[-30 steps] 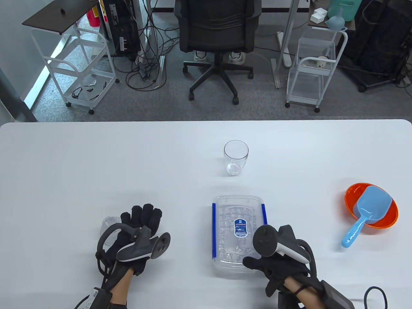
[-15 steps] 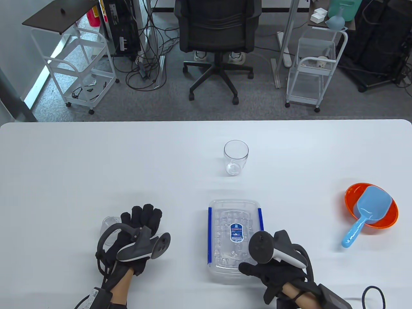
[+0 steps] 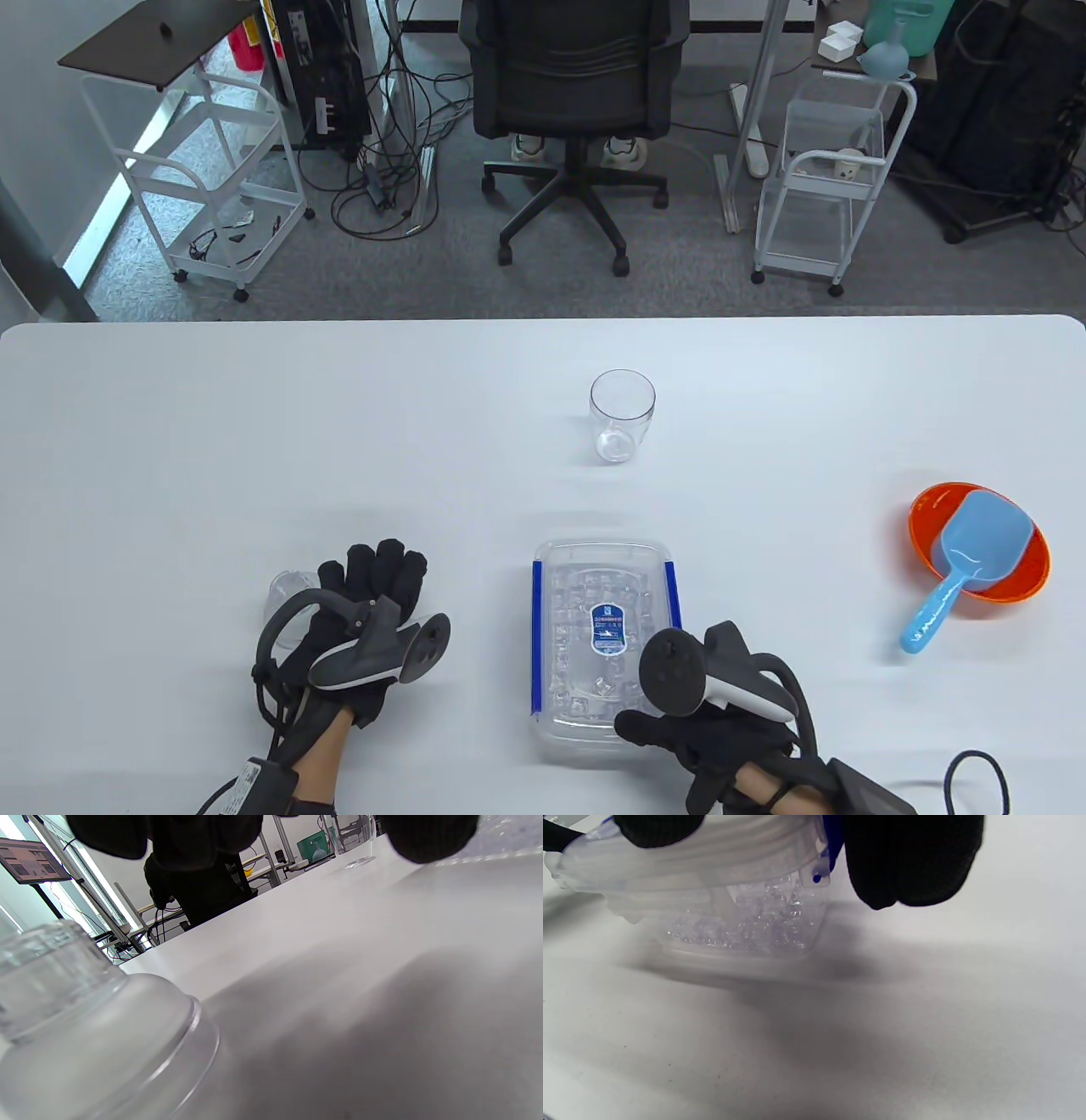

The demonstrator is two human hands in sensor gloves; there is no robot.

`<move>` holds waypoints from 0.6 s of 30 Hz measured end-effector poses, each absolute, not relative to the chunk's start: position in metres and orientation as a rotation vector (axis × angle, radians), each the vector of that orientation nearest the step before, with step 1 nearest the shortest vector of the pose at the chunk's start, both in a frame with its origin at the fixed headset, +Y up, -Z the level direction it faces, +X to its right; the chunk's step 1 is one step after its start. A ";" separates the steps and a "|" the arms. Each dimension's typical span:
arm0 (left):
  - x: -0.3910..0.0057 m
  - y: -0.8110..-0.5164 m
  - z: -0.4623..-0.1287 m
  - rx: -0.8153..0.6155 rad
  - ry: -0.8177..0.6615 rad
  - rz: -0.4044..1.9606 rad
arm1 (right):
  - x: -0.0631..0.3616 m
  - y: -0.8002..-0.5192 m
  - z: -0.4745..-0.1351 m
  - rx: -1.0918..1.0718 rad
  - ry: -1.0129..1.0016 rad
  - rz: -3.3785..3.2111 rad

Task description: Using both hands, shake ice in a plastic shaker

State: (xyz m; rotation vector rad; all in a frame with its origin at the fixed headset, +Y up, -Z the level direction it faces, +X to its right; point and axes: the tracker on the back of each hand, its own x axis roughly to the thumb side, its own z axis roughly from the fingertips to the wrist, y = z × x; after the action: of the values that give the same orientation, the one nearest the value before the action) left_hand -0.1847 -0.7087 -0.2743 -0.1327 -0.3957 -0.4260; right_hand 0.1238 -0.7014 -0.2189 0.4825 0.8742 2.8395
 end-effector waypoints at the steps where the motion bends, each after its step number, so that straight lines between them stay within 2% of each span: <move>1: -0.185 -0.709 -0.274 -0.134 -0.395 -0.426 | 0.123 -0.701 -0.219 0.487 0.874 2.841; 18: -0.184 -0.709 -0.274 -0.142 -0.395 -0.439 | 0.116 -0.702 -0.218 0.573 0.882 2.852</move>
State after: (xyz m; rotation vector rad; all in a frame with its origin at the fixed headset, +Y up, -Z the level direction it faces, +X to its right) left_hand -0.1838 -0.7091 -0.2742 -0.1418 -0.3954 -0.4385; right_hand 0.1157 -0.7023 -0.2175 0.5731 0.8824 2.8518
